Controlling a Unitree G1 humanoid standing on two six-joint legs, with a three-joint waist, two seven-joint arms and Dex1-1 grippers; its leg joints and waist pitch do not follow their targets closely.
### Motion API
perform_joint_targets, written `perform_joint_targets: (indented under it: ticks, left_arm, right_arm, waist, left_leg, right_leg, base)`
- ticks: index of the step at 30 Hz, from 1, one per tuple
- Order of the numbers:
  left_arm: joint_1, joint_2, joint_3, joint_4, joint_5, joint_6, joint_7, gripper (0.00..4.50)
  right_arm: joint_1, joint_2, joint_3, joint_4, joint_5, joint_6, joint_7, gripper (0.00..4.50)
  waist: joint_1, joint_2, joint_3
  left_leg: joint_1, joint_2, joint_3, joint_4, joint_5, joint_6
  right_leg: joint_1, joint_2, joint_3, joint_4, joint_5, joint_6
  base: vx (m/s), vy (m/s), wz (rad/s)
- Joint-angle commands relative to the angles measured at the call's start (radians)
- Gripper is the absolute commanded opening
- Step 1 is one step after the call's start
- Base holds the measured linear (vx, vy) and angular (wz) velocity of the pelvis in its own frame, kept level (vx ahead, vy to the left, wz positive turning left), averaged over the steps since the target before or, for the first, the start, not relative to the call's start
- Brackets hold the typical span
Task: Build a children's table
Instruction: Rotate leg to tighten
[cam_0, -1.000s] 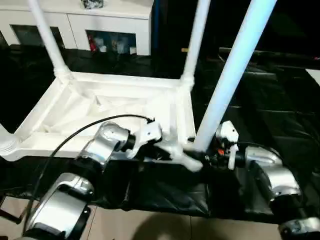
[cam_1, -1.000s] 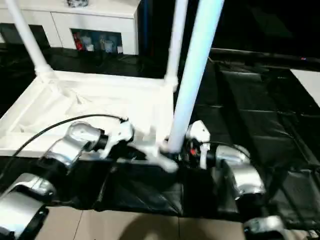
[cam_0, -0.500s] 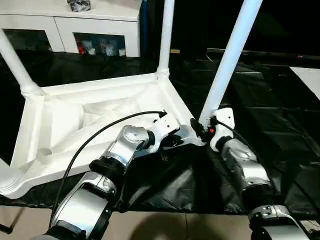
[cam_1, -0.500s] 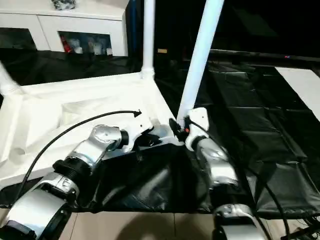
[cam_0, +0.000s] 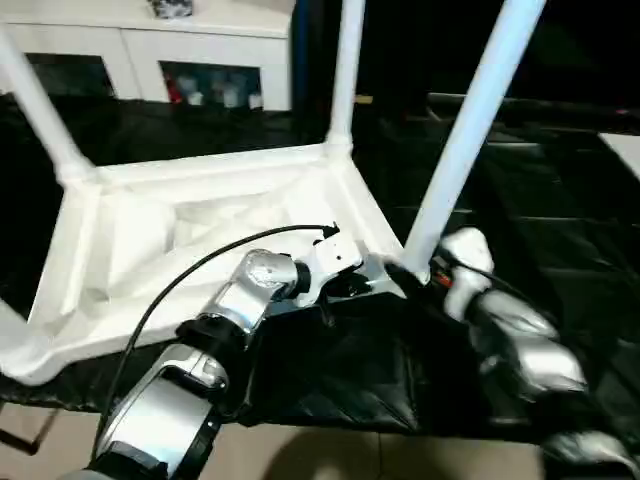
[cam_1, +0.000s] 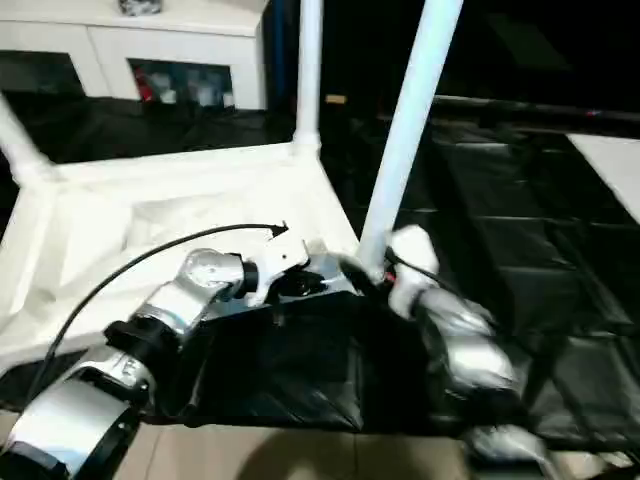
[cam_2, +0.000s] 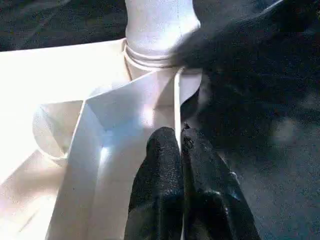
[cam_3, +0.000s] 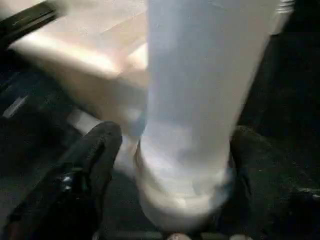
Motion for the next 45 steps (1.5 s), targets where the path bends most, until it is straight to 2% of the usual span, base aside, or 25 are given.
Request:
perform_joint_targets:
  ticks: [1,3,6,13,19,20,23,24,27,28,33,39,40,45]
  left_arm:
    - [0.028,0.02,-0.012,0.005,-0.008,-0.021,-0.046,0.0]
    - [0.039,0.047,-0.016,-0.016,-0.029,-0.039,-0.128,0.0]
    - [0.052,0.074,-0.017,-0.047,-0.055,-0.041,-0.2,0.0]
    - [0.072,0.124,-0.03,-0.092,-0.065,-0.056,-0.287,0.0]
    - [0.08,0.147,-0.035,-0.106,-0.061,-0.059,-0.308,0.0]
    - [0.081,0.148,-0.034,-0.108,-0.061,-0.058,-0.309,0.0]
    - [0.083,0.152,-0.034,-0.115,-0.063,-0.055,-0.313,0.0]
    - [0.085,0.155,-0.034,-0.118,-0.065,-0.055,-0.314,0.0]
    - [0.086,0.157,-0.035,-0.12,-0.066,-0.055,-0.315,0.0]
    - [0.088,0.158,-0.035,-0.122,-0.067,-0.055,-0.316,0.0]
    - [0.089,0.164,-0.033,-0.126,-0.067,-0.051,-0.32,0.0]
    - [0.088,0.172,-0.034,-0.127,-0.069,-0.048,-0.323,0.0]
    - [0.088,0.173,-0.034,-0.128,-0.069,-0.046,-0.324,0.0]
    - [0.09,0.174,-0.031,-0.135,-0.073,-0.032,-0.321,0.0]
  right_arm:
    - [0.017,-0.033,0.008,-0.049,0.03,0.02,0.093,4.0]
    - [0.032,-0.082,-0.002,-0.077,0.055,0.037,0.16,4.0]
    - [0.028,-0.1,0.002,-0.089,0.07,0.05,0.199,4.0]
    - [-0.032,-0.091,0.05,-0.053,0.038,0.025,0.22,4.0]
    - [-0.068,-0.08,0.094,-0.048,0.035,0.043,0.278,4.0]
    - [-0.073,-0.079,0.098,-0.044,0.033,0.044,0.284,3.74]
    - [-0.091,-0.075,0.111,-0.023,0.029,0.041,0.299,3.61]
    - [-0.1,-0.073,0.116,-0.013,0.029,0.041,0.304,3.32]
    - [-0.109,-0.072,0.123,-0.004,0.028,0.042,0.312,3.23]
    - [-0.111,-0.071,0.126,-0.002,0.027,0.042,0.315,3.06]
    - [-0.126,-0.062,0.134,0.009,0.032,0.049,0.328,2.68]
    - [-0.134,-0.057,0.151,0.03,0.032,0.058,0.353,2.24]
    - [-0.135,-0.053,0.153,0.036,0.031,0.058,0.354,2.04]
    - [-0.13,-0.042,0.161,0.039,0.032,0.06,0.352,1.96]
  waist:
    - [0.001,-0.016,-0.046]
    - [-0.002,-0.017,-0.046]
    - [-0.005,-0.017,-0.047]
    - [-0.003,-0.013,-0.046]
    - [-0.001,-0.014,-0.051]
    - [0.001,-0.016,-0.05]
    - [0.001,-0.015,-0.051]
    - [0.002,-0.018,-0.05]
    - [0.001,-0.016,-0.05]
    - [0.002,-0.017,-0.051]
    - [0.003,-0.017,-0.053]
    - [0.006,-0.019,-0.053]
    - [0.006,-0.019,-0.053]
    - [0.005,-0.02,-0.054]
  left_leg:
    - [-0.022,0.027,-0.002,-0.066,-0.108,0.164]
    - [-0.022,0.027,-0.003,-0.066,-0.108,0.159]
    - [-0.021,0.028,-0.003,-0.065,-0.101,0.159]
    - [-0.015,0.031,-0.001,-0.067,-0.09,0.137]
    - [-0.015,0.032,0.0,-0.061,-0.035,0.162]
    - [-0.015,0.032,0.0,-0.061,-0.033,0.165]
    - [-0.016,0.032,0.0,-0.061,-0.04,0.158]
    - [-0.017,0.031,0.0,-0.061,-0.042,0.155]
    - [-0.016,0.031,0.0,-0.061,-0.045,0.147]
    - [-0.016,0.032,0.0,-0.061,-0.038,0.147]
    - [-0.015,0.031,0.001,-0.057,-0.005,0.165]
    - [-0.015,0.032,0.001,-0.056,-0.007,0.164]
    - [-0.015,0.032,0.001,-0.056,-0.012,0.162]
    - [-0.016,0.031,0.0,-0.056,-0.015,0.152]
  right_leg:
    - [0.063,-0.059,0.056,-0.077,-0.152,-0.236]
    - [0.062,-0.059,0.055,-0.079,-0.171,-0.233]
    - [0.06,-0.059,0.055,-0.077,-0.167,-0.244]
    - [0.055,-0.058,0.056,-0.072,-0.153,-0.256]
    - [0.059,-0.06,0.058,-0.058,-0.051,-0.284]
    - [0.06,-0.059,0.057,-0.057,-0.051,-0.286]
    - [0.06,-0.06,0.057,-0.058,-0.067,-0.287]
    - [0.061,-0.06,0.057,-0.058,-0.073,-0.285]
    - [0.061,-0.06,0.057,-0.058,-0.082,-0.282]
    - [0.062,-0.06,0.057,-0.056,-0.07,-0.283]
    - [0.062,-0.06,0.057,-0.049,-0.022,-0.295]
    - [0.062,-0.059,0.056,-0.048,-0.032,-0.295]
    - [0.061,-0.059,0.056,-0.048,-0.039,-0.294]
    - [0.063,-0.059,0.057,-0.047,-0.038,-0.293]
  base:
    - [0.0,0.0,0.0]
    - [0.0,0.0,0.0]
    - [0.0,0.0,0.0]
    - [0.0,0.0,0.0]
    - [0.0,0.0,0.0]
    - [0.0,0.0,0.0]
    - [0.0,0.0,0.0]
    - [0.0,0.0,0.0]
    - [0.0,0.0,0.0]
    - [0.0,0.0,0.0]
    - [0.0,0.0,0.0]
    - [0.0,0.0,0.0]
    - [0.0,0.0,0.0]
    - [0.0,0.0,0.0]
